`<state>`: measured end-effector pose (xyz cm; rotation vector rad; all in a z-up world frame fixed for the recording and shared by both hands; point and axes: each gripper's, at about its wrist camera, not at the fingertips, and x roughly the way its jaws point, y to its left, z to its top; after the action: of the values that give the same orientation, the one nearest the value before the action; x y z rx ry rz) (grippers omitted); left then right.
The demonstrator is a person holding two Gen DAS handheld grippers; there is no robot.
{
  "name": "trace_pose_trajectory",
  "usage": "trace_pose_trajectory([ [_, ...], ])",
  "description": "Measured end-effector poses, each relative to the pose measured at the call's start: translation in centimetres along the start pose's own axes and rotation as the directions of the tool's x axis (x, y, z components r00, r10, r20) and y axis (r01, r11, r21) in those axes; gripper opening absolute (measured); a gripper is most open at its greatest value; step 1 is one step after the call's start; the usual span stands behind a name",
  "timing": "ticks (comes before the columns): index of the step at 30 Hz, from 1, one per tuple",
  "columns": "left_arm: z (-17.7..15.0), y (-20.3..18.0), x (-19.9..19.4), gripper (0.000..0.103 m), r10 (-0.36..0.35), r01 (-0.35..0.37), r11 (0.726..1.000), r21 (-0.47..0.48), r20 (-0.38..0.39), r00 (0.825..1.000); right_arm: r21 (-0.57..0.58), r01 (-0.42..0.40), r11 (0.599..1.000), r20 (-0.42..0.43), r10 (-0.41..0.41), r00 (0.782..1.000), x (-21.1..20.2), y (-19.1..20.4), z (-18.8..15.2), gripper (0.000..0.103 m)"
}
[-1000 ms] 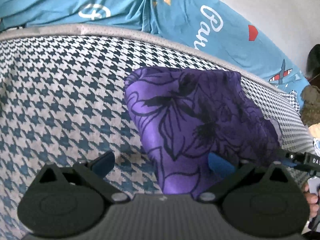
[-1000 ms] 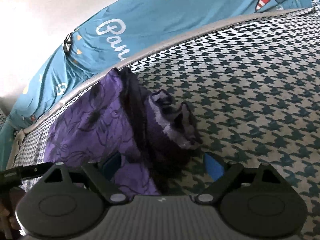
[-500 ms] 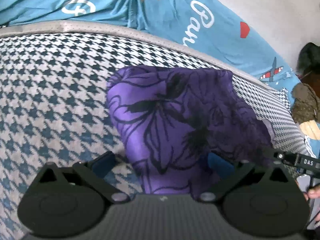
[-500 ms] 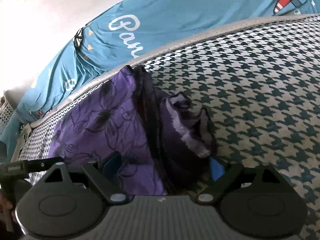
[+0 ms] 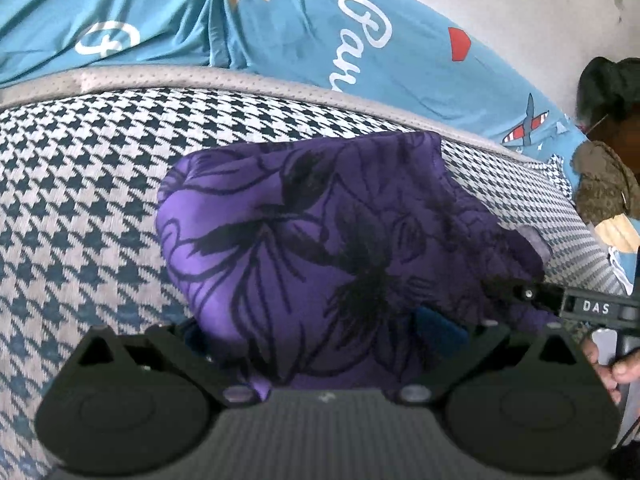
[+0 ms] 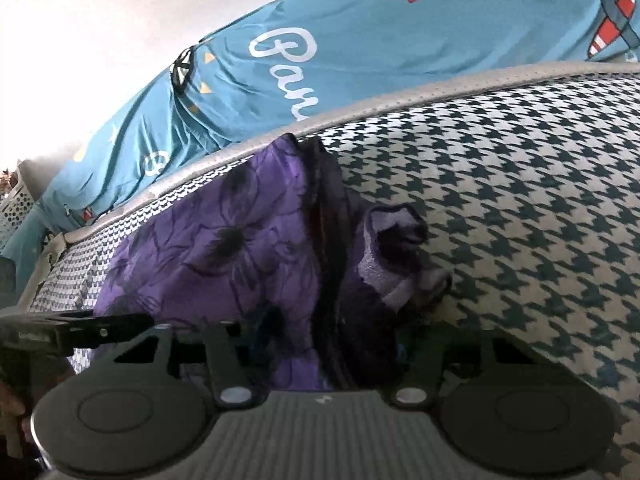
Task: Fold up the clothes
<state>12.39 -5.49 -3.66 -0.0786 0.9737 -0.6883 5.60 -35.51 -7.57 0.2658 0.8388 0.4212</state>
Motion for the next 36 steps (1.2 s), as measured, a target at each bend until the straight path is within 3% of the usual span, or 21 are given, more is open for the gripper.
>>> trace_pose_trajectory([
  [8,-0.1,-0.6,0.2,0.102,0.027,-0.027,1.0,0.011,0.023,0.999,-0.043,-0.017,0.999,0.006,0.017,1.0,0.5,1.5,0.0,0.041],
  [20,-0.3,-1.1,0.6,0.102,0.068,-0.069,0.997,0.034,0.037,0.997,-0.04,0.017,0.999,-0.006,-0.017,1.0,1.2,1.8,-0.1,0.05],
  [23,-0.4,-1.5,0.6,0.101,0.085,-0.087,0.995,0.039,0.05,0.995,-0.063,0.025,0.998,0.008,-0.025,1.0,1.2,2.2,-0.2,0.039],
  [27,-0.4,-2.0,-0.1,0.086,0.116,-0.12,0.992,0.044,0.079,0.99,-0.108,0.046,0.993,0.043,-0.041,0.998,0.9,3.3,-0.3,0.031],
  [31,-0.4,-2.3,-1.1,0.066,0.138,-0.144,0.988,0.049,0.112,0.984,-0.139,0.05,0.989,0.094,-0.037,0.995,-0.1,4.5,-0.1,0.028],
  [36,-0.4,-3.1,-2.3,0.052,0.176,-0.188,0.979,0.078,0.144,0.974,-0.195,0.057,0.979,0.145,-0.028,0.989,-1.1,6.5,-0.2,0.027],
])
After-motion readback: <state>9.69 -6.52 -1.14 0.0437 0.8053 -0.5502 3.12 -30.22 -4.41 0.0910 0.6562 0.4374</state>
